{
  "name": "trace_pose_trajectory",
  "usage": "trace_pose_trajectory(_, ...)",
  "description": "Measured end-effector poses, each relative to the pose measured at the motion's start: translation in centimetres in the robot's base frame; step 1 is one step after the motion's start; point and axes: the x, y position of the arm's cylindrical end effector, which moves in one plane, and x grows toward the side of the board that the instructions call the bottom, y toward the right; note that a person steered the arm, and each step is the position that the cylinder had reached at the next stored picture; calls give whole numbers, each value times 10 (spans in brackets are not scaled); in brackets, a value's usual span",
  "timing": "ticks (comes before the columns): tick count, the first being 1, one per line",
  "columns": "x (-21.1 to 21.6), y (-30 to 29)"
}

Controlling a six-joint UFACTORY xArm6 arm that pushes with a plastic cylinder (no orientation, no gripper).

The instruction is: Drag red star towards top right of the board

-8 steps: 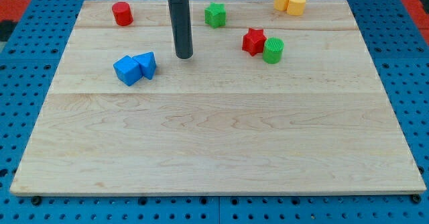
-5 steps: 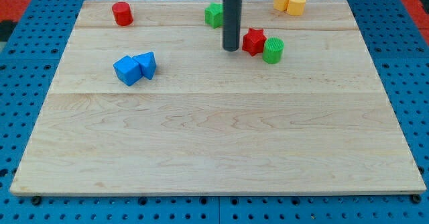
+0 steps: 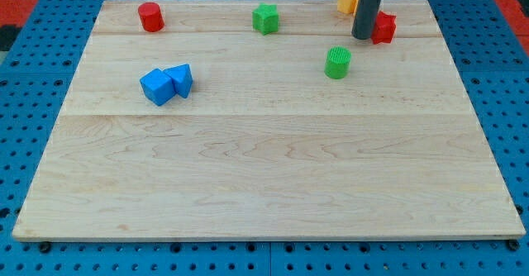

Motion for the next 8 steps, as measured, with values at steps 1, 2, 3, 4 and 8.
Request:
trace_pose_trajectory(1, 1, 0)
trace_pose_trajectory(2, 1, 46)
trace_pose_trajectory(3, 6, 91)
trace_pose_trajectory(4, -14, 150)
trace_pose_trajectory(8, -74, 195)
